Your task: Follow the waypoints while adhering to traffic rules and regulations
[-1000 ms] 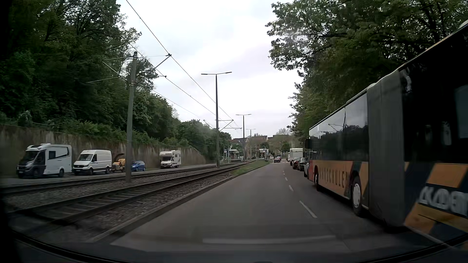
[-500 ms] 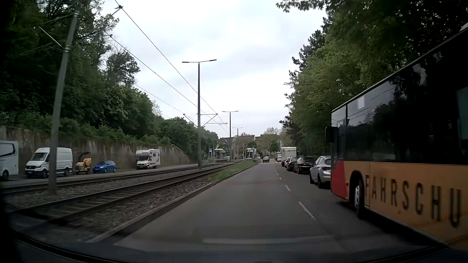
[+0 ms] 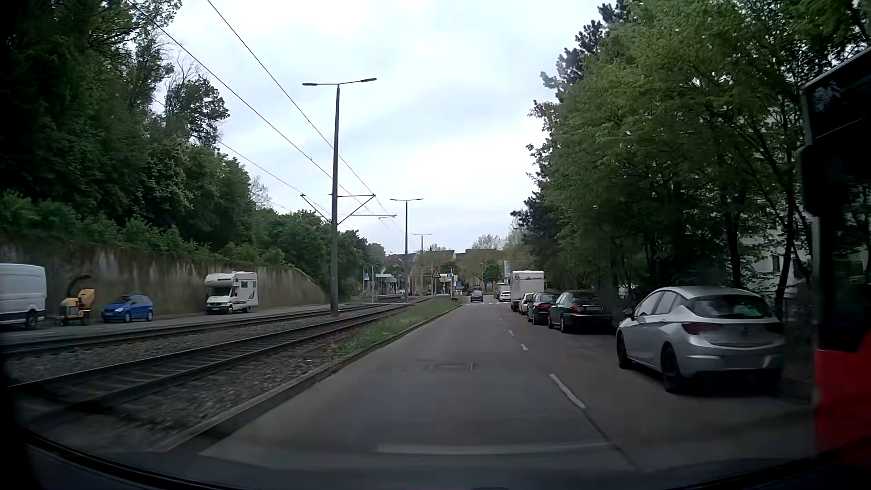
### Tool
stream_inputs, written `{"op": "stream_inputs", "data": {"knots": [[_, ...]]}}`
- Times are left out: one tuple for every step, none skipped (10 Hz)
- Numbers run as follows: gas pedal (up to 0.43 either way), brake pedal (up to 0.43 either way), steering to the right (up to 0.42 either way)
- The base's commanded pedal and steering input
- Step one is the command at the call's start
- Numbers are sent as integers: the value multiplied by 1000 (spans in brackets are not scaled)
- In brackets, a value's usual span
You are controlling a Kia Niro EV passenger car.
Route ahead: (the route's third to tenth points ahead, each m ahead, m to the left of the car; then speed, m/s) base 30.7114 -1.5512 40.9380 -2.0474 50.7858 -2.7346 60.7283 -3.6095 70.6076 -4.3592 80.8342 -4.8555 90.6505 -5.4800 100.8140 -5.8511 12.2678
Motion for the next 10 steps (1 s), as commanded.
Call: {"op": "stream_inputs", "data": {"knots": [[138,0,21],[138,0,19],[118,0,14],[110,0,11],[98,0,12],[98,0,12],[98,0,11],[98,0,11],[87,0,11],[87,0,11]]}}
